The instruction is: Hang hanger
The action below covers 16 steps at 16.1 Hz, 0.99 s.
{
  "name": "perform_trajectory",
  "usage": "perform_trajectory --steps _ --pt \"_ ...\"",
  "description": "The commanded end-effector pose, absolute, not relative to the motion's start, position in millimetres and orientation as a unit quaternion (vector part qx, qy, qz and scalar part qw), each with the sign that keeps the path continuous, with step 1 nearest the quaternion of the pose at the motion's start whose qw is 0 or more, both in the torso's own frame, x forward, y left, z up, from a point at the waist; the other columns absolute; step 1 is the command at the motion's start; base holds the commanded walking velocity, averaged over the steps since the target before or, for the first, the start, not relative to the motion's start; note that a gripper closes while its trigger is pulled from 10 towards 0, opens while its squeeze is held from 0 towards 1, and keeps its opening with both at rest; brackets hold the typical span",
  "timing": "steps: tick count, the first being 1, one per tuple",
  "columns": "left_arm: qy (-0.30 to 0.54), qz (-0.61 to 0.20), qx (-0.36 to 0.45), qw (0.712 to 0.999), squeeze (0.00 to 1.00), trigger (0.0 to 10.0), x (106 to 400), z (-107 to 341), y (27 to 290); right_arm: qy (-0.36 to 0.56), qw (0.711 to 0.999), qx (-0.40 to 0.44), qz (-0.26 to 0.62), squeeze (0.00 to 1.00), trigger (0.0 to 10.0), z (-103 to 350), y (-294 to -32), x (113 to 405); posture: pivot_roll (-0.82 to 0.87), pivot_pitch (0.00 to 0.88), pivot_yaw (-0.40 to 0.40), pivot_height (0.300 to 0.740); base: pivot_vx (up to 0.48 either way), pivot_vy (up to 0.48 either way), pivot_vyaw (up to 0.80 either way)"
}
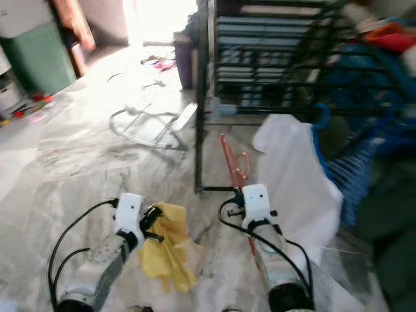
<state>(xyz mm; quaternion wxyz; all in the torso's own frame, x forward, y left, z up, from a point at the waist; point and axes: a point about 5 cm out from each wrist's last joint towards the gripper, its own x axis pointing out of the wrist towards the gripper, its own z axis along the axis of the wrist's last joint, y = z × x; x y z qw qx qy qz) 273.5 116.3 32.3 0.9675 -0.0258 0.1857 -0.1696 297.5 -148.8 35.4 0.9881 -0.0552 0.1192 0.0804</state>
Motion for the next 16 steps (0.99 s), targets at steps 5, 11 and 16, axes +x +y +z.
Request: perform_trajectory --steps 5,11,16 --pt "0.174 -0.172 -0.023 0.969 0.0 10.0 276.9 35.7 114.5 0.103 0.99 -0.055 0.081 0.0 10.0 46.2 -148.3 305.3 -0.12 0.0 -0.006 0.74 -0.302 0.0 0.0" --pt "0.175 -0.175 -0.021 0.969 0.0 10.0 277.1 35.1 114.3 0.104 0.99 -0.053 0.082 0.0 10.0 46.7 -146.5 305.7 -0.12 0.0 -0.003 0.74 -0.301 0.0 0.0" --pt "0.177 -0.174 -0.019 0.968 0.0 10.0 275.2 33.6 115.8 0.108 0.989 -0.054 0.086 0.0 10.0 45.4 -144.7 305.9 -0.11 0.0 -0.004 0.74 -0.303 0.0 0.0"
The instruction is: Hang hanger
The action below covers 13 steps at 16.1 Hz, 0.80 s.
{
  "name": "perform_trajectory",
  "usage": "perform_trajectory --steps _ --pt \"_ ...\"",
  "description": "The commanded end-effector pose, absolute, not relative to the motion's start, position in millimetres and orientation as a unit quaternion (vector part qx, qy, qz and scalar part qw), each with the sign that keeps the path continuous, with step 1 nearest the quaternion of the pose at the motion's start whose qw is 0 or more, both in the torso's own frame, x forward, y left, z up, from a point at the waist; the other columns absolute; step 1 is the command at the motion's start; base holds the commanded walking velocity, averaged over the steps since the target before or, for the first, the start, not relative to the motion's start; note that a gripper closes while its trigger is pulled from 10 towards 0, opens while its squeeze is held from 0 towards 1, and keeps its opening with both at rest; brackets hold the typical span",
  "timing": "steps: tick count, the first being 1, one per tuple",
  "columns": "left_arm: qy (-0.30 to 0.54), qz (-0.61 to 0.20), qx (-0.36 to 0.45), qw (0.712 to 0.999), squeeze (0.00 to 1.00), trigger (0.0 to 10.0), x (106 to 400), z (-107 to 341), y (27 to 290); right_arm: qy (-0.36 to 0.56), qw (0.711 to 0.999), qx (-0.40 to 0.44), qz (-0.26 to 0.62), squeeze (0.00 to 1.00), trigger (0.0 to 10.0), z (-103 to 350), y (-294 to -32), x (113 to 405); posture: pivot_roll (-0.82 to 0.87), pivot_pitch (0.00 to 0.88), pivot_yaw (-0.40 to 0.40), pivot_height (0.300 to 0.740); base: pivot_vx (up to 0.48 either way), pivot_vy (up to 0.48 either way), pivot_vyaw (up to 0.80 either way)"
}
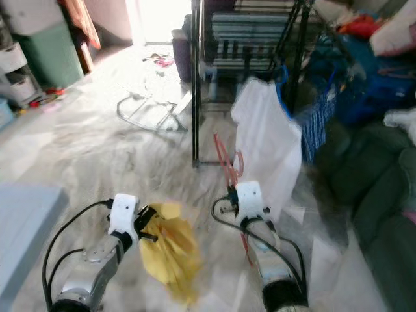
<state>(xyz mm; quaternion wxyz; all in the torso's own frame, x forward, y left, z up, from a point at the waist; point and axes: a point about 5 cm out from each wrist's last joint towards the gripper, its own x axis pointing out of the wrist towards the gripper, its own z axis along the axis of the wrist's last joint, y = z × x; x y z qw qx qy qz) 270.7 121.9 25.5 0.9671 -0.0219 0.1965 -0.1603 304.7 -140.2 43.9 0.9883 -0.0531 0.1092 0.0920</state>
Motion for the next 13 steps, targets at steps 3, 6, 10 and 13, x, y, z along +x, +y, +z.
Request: perform_trajectory --steps 3,6,10,13 --pt "0.178 -0.173 -0.017 0.968 0.0 10.0 274.9 33.4 116.2 0.112 0.988 -0.054 0.09 0.0 10.0 44.4 -143.9 306.0 -0.11 0.0 -0.004 0.74 -0.305 0.0 0.0" --pt "0.179 -0.173 -0.015 0.969 0.0 10.0 274.5 33.1 116.5 0.115 0.987 -0.055 0.095 0.0 10.0 43.7 -142.3 306.1 -0.11 0.0 -0.004 0.74 -0.305 0.0 0.0" --pt "0.179 -0.173 -0.014 0.968 0.0 10.0 274.3 32.8 116.3 0.117 0.987 -0.056 0.096 0.0 10.0 42.7 -141.9 305.5 -0.11 0.0 -0.004 0.74 -0.299 0.0 0.0" --pt "0.176 -0.172 -0.023 0.969 0.0 10.0 274.9 33.2 117.0 0.121 0.986 -0.058 0.1 0.0 10.0 40.9 -142.4 304.1 -0.11 0.0 -0.005 0.74 0.0 0.0 0.0"
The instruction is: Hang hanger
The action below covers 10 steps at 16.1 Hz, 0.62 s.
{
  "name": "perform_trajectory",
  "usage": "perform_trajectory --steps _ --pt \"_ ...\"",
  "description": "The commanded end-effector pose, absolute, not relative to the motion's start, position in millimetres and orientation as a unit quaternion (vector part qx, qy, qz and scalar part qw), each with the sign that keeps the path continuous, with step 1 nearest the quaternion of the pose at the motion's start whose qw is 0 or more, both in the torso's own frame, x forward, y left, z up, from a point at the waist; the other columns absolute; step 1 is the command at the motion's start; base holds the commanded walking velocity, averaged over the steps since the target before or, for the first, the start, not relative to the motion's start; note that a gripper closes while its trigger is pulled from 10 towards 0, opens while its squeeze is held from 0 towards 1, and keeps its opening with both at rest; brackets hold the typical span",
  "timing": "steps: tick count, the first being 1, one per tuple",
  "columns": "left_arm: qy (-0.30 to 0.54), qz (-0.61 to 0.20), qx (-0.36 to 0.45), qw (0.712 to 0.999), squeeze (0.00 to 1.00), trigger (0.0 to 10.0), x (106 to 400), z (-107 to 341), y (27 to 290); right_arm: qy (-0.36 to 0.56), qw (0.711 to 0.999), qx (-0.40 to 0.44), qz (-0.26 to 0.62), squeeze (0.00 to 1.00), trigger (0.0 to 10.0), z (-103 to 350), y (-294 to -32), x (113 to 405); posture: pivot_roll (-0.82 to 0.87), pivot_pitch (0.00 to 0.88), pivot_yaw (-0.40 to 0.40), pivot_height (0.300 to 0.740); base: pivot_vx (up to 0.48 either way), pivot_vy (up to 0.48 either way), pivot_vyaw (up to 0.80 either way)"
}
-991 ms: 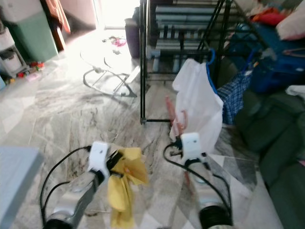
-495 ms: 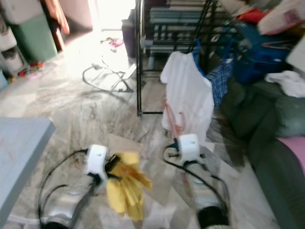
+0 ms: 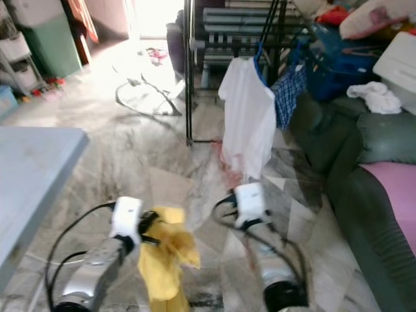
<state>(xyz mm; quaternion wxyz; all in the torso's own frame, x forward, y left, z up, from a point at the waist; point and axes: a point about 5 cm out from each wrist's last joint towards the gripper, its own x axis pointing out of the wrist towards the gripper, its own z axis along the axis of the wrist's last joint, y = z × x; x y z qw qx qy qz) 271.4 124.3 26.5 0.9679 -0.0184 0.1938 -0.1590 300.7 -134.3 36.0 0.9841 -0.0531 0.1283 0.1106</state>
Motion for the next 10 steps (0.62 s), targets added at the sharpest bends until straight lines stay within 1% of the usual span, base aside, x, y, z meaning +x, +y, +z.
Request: perform_trajectory --steps 1,9,10 --pt "0.166 -0.176 -0.037 0.97 0.0 10.0 275.4 35.3 117.5 0.122 0.985 -0.059 0.102 0.0 10.0 40.5 -142.5 304.0 -0.11 0.0 -0.007 0.74 0.0 0.0 0.0" --pt "0.152 -0.193 -0.062 0.967 0.0 10.0 274.6 38.9 116.0 0.126 0.984 -0.064 0.112 0.0 10.0 39.0 -142.0 302.5 -0.11 0.0 -0.013 0.74 0.0 0.0 0.0" --pt "0.155 -0.194 -0.063 0.967 0.0 10.0 273.5 37.8 116.0 0.127 0.983 -0.064 0.113 0.0 10.0 38.4 -142.1 302.1 -0.11 0.0 -0.012 0.74 0.0 -0.311 0.0"
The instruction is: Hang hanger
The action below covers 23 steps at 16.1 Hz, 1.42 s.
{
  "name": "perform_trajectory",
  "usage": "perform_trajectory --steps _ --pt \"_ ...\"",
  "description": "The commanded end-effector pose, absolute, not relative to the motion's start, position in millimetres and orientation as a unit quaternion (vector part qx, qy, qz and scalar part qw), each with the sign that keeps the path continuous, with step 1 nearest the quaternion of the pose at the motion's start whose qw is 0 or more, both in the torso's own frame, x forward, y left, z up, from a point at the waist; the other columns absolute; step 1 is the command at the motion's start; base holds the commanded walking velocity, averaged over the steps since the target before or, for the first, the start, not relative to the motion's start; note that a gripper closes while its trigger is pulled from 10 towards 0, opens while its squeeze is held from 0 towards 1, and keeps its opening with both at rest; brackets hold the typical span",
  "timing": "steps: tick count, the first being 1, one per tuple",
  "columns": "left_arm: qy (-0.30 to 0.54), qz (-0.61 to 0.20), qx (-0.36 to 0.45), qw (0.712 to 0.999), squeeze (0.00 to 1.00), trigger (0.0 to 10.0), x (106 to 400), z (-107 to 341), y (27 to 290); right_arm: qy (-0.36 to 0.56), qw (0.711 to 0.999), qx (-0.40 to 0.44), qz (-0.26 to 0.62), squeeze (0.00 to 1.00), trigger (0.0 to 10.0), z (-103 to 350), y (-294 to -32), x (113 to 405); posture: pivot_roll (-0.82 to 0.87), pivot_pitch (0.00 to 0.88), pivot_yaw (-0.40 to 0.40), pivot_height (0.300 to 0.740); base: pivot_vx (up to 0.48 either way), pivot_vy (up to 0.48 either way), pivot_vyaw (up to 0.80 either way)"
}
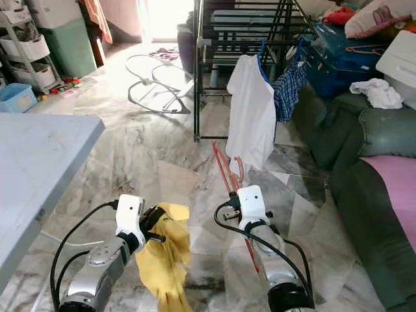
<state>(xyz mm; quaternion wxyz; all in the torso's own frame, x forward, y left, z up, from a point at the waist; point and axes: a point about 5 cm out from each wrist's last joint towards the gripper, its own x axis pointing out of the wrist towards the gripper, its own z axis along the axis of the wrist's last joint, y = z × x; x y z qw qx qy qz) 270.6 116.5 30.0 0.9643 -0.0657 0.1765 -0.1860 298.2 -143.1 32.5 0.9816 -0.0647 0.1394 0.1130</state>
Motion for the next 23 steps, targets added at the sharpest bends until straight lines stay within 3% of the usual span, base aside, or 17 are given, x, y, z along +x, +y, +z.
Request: perform_trajectory --steps 1,8,20,23 --pt "0.157 -0.194 -0.063 0.966 0.0 10.0 273 37 116 0.128 0.983 -0.064 0.113 0.0 10.0 38 -142 302 -0.11 0.0 -0.012 0.74 0.0 -0.311 0.0" --pt "0.157 -0.199 -0.064 0.965 0.0 10.0 271 37 116 0.129 0.983 -0.063 0.113 0.0 10.0 37 -142 300 -0.12 0.0 -0.009 0.74 0.0 -0.414 0.0" --pt "0.157 -0.183 -0.07 0.968 0.0 10.0 273 38 123 0.136 0.982 -0.059 0.113 0.0 10.0 34 -142 295 -0.13 0.011 0.007 0.74 0.0 0.0 0.0" --pt "0.13 -0.159 -0.036 0.978 0.0 10.0 286 48 139 0.142 0.978 -0.065 0.136 0.0 10.0 34 -149 292 -0.13 0.021 0.008 0.74 0.0 0.0 0.0"
